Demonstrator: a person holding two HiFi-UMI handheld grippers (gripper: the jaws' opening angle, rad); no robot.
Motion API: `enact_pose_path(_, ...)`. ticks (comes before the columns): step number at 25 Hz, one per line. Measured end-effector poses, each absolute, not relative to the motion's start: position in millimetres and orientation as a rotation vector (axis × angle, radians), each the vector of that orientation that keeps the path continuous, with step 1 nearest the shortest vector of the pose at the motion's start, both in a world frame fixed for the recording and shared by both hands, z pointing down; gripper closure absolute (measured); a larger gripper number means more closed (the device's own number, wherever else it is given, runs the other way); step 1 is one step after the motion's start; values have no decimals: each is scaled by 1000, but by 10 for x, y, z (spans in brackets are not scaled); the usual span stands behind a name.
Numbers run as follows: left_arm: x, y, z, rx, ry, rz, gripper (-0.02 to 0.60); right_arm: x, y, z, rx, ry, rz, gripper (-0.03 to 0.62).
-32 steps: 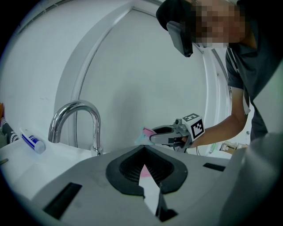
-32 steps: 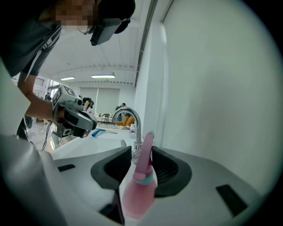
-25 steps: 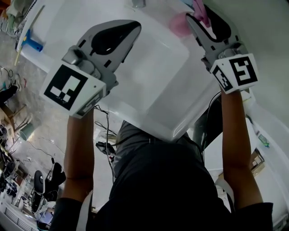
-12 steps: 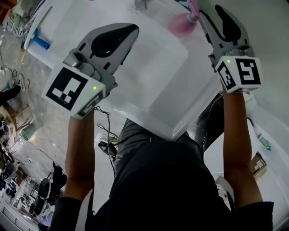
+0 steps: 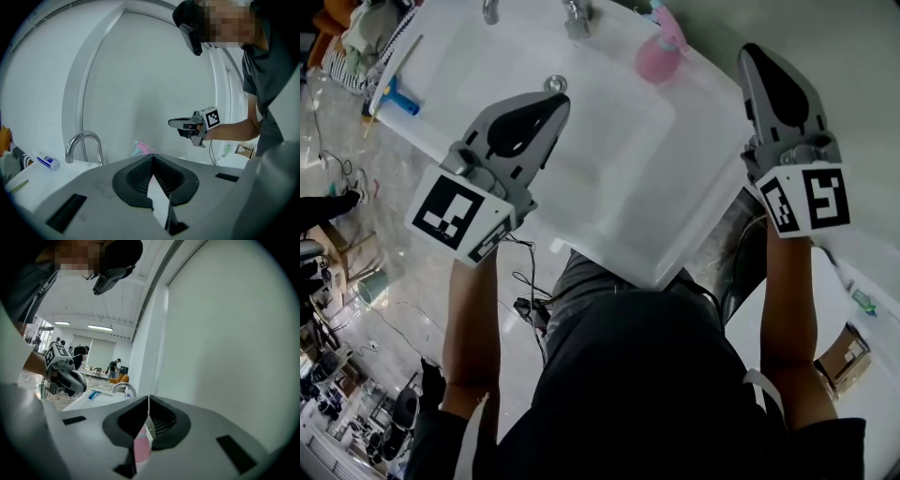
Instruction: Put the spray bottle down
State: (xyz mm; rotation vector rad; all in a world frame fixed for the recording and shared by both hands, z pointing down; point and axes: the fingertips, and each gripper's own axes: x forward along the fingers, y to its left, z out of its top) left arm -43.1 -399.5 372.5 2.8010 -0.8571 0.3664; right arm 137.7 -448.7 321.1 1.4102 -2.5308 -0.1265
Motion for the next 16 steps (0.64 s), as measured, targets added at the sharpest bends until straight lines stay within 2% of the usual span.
enact_pose_path(11, -386, -3035, 3721, 2712, -871, 484, 577, 1694, -3590, 3230, 1400, -2574, -7, 576)
enact_pose_path(16, -112, -2536, 3629, 2653, -828, 511, 577, 2016, -3145, 3280, 1338, -2564, 78, 576)
